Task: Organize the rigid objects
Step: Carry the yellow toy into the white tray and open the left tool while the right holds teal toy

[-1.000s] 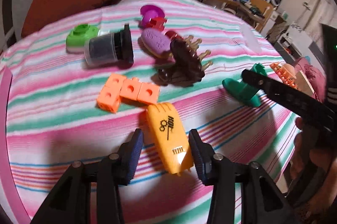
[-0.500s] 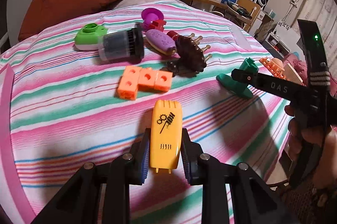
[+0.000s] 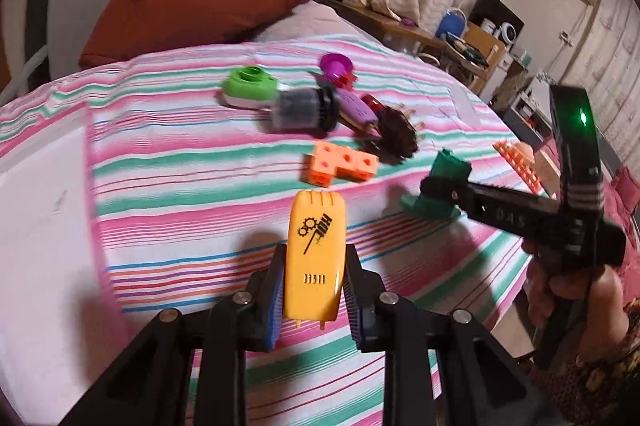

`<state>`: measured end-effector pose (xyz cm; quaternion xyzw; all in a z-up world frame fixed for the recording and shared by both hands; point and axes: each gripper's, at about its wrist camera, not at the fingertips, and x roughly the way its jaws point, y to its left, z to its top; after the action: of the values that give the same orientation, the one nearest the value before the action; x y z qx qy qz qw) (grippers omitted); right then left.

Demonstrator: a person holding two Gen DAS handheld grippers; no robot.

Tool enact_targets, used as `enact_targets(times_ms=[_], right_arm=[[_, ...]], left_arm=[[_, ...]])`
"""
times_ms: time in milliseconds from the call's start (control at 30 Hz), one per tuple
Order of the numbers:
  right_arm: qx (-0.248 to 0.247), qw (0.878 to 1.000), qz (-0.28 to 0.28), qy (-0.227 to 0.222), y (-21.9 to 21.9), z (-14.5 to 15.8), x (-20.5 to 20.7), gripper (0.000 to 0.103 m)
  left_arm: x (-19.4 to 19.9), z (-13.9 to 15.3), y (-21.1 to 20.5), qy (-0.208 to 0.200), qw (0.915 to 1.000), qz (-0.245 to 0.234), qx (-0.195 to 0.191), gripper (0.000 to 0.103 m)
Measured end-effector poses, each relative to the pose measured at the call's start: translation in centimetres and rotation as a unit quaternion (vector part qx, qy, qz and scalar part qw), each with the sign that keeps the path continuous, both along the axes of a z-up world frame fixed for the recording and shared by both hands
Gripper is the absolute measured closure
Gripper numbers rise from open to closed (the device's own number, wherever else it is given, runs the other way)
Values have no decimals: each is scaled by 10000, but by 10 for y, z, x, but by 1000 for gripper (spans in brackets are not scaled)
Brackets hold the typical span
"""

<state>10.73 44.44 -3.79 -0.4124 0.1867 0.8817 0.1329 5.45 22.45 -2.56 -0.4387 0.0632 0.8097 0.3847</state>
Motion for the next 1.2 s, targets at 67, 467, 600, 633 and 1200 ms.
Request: enact_targets(times_ms=[67, 467, 600, 633, 1200], right_arm=[[-21, 9999, 101, 41, -10, 2, -2, 72], [372, 9954, 834, 277, -83, 25, -21, 72], [321, 9935, 1009, 409, -100, 36, -34, 72], [335, 9930, 1047, 431, -105, 38, -39, 72], [27, 9850, 1631, 561, -167, 48, -97, 72]], left_arm=[[-4, 5, -15, 88, 9998, 163, 6, 78], [-73, 15, -115, 61, 9886, 1495, 151, 78], [-106, 17, -141, 165, 9807, 1946, 40, 78], [-115, 16, -148, 173, 9782, 2071, -12, 78], [-218, -13, -195, 50, 9594, 2771, -519, 78]])
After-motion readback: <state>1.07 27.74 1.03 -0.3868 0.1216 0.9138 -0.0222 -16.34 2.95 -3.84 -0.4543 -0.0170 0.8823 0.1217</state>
